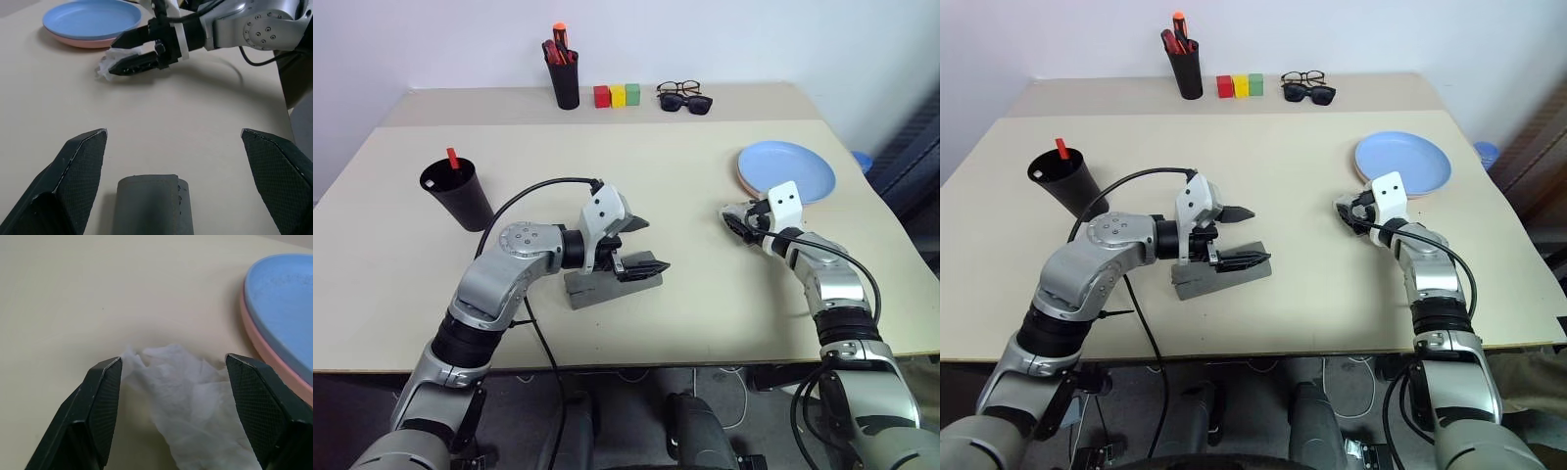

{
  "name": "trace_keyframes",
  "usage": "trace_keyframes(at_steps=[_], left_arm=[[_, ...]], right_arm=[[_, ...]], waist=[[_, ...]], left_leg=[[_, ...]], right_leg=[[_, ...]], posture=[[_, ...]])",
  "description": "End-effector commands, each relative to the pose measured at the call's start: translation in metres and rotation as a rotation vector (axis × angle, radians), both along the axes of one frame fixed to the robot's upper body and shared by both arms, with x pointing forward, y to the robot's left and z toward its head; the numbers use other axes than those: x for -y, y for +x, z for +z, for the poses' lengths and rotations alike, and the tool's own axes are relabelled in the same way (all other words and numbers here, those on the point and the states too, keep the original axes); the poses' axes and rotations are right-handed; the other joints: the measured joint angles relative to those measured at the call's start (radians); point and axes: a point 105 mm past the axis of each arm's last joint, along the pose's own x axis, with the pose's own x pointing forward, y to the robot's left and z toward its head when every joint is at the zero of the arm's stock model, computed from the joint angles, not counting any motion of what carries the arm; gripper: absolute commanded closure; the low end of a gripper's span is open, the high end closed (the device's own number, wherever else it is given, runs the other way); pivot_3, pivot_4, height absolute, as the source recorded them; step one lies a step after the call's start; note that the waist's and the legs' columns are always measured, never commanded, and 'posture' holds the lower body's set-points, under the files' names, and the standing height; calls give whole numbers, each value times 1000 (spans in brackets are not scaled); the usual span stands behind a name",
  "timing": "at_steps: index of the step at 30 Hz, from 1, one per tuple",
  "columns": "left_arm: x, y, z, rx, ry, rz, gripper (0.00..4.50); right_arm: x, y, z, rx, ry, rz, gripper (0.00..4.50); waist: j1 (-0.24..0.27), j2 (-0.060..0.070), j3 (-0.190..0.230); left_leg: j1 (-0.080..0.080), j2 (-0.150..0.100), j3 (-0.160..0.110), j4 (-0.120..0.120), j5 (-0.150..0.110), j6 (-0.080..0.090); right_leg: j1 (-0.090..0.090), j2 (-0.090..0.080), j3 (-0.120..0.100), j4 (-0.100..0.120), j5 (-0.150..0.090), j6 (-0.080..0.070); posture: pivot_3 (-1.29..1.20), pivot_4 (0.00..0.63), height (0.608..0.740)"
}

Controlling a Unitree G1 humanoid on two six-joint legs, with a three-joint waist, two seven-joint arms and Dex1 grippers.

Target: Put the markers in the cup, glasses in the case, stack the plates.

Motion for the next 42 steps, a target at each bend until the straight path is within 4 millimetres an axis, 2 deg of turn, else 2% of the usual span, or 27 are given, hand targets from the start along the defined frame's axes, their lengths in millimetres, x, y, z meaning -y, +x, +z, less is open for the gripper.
trace_keyframes(at_steps=[1, 4, 9, 11, 14, 17, 19, 23, 28, 31, 35, 38, 42], left_arm=[[1, -1, 17, 69, -20, -13, 0], [-2, 0, 18, 74, -16, -3, 0], [-5, 0, 17, 73, -12, 11, 0], [-5, -1, 16, 71, -13, 13, 0], [-5, -2, 16, 66, -16, 16, 0], [-5, -2, 16, 62, -19, 18, 0], [-6, -2, 16, 61, -21, 20, 0], [-8, -1, 16, 68, -28, 47, 0], [-12, 4, 18, 89, -38, 111, 0], [-16, 9, 19, 109, -46, 168, 0], [-27, 23, 26, 161, -94, 313, 0], [-32, 27, 26, 178, -108, 371, 0], [-34, 26, 15, 196, -93, 394, 0]], right_arm=[[3, 4, -2, 7, -1, -22, 1105], [9, 5, -10, -13, -7, -47, 1936], [14, 6, -12, -8, -7, -68, 4478], [13, 6, -7, 15, -8, -68, 4478], [6, 7, 13, 91, 20, -55, 4478], [-1, 9, 40, 175, 55, -18, 4478], [2, 13, 60, 234, 44, -31, 4478], [20, 31, 95, 310, 14, -106, 4478], [37, 46, 110, 308, -38, -201, 4478], [46, 49, 113, 290, -69, -255, 3578], [56, 48, 124, 313, -129, -314, 1618], [60, 45, 133, 357, -150, -308, 1618], [57, 37, 130, 386, -127, -186, 1618]], waist=[[0, 0, 0], [-1, 0, 0], [-1, 0, 0], [-1, 0, 0], [0, 0, 0], [-1, 0, 0], [-4, 0, 0], [-4, 0, 0], [-1, 0, 1], [-1, 0, 1], [-4, 0, 1], [-4, 0, 1], [-6, 0, 1]], left_leg=[[0, 0, 0, 0, 0, 0], [0, 0, 0, 0, 0, 0], [3, 0, 0, 0, 0, 0], [3, 0, 0, 0, 0, 0], [3, 0, 0, 0, 0, 0], [3, 0, 0, -1, 0, 0], [4, 0, 0, -1, 0, 0], [4, 0, 0, -1, 0, 0], [4, 0, 0, -2, 0, 0], [4, 0, 0, -3, 0, 0], [4, 0, 1, -3, 0, 0], [4, 0, 1, -3, 0, 0], [5, 0, 1, -3, 0, 0]], right_leg=[[0, 0, 0, 0, 0, 0], [0, 0, 0, 0, 0, 0], [3, 0, 0, -1, -1, -1], [4, 0, 0, -1, -1, -1], [4, 0, 0, -1, -1, -2], [4, 0, 0, -1, -1, -1], [4, 0, 0, -1, -1, -1], [4, 0, 0, -1, -2, -2], [4, 0, 0, -2, -2, -2], [4, 0, 0, -2, -2, -2], [4, 0, 1, -2, -2, -2], [4, 0, 1, -2, -2, -2], [4, 0, 1, -2, -1, -1]], posture=[[0, 150, 740], [0, 150, 740], [0, 150, 740], [0, 150, 740], [0, 150, 740], [0, 150, 740], [0, 150, 740], [0, 150, 740], [0, 150, 740], [0, 150, 740], [0, 150, 740], [0, 150, 740], [0, 150, 740]])
